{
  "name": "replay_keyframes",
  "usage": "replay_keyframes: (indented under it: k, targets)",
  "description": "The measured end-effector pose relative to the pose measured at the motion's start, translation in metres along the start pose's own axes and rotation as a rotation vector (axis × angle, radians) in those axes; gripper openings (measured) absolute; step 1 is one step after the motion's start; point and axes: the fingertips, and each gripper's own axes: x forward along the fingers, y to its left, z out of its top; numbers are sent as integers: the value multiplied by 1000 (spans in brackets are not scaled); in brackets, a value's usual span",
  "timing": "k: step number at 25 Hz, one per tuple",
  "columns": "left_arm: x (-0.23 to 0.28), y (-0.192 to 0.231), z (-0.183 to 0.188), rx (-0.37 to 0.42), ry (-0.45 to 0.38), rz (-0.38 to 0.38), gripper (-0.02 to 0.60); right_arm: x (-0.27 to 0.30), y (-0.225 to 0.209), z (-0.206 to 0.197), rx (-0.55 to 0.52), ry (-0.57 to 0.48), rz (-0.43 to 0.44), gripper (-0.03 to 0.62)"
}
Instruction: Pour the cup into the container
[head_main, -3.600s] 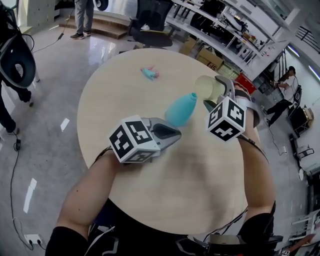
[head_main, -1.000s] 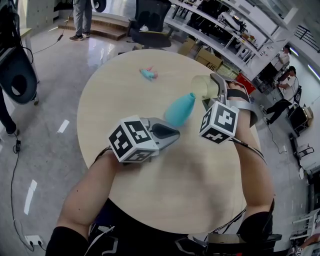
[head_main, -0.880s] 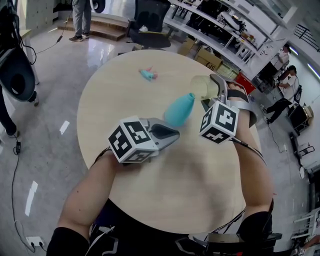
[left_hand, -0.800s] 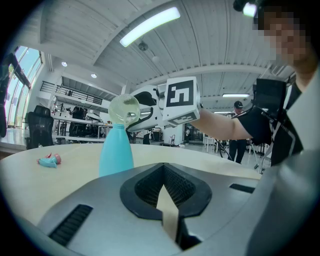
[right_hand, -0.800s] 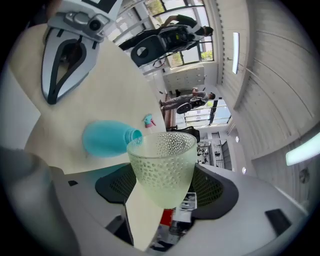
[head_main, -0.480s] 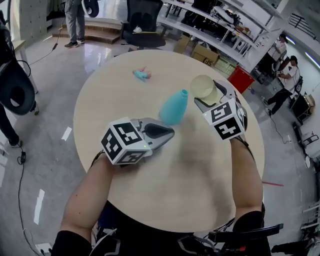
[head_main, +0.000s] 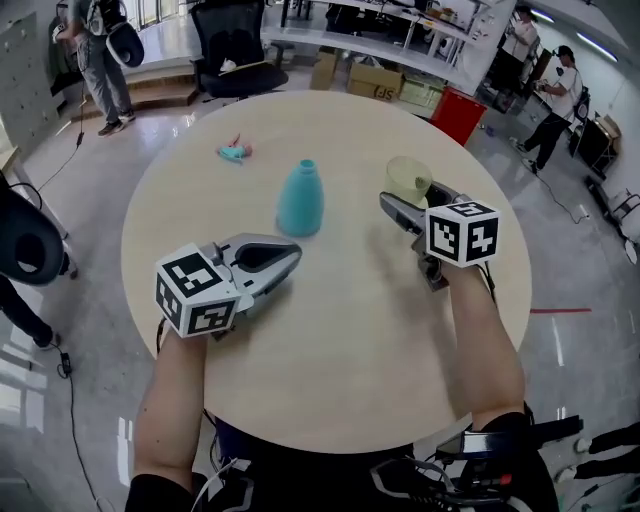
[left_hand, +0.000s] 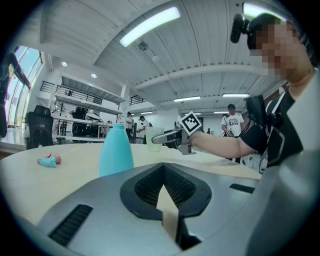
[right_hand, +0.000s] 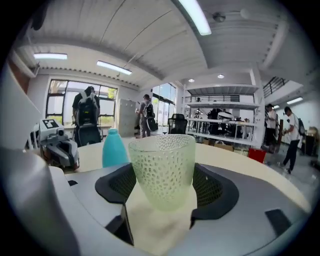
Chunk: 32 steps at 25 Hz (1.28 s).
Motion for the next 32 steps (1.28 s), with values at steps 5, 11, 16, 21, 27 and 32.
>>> replay_keyframes:
  k: [5,11,16,21,27,32]
  targets:
    - [2,-6,-3,3,2,0,-2,-17,-12,-35,159,-17,8,353]
    - [-3,9,2,-4,-1,41,-2,-22,-16,-45,149,6,-23,353]
    - [-3,27,5,-28,-4,148,-1,-22,-11,-56,157,18,-6,353]
    - [-2,29,11,-33,-6,169,-2,-22,-13,-54,181,6,-12,353]
    - [-4,35,14,-34,-6,167,-1,-24,-13,-45,160,-29,-14,364]
    - [-5,37,2,-39,-3,173,-2,-45,-20,-46,253,-83,-39,382]
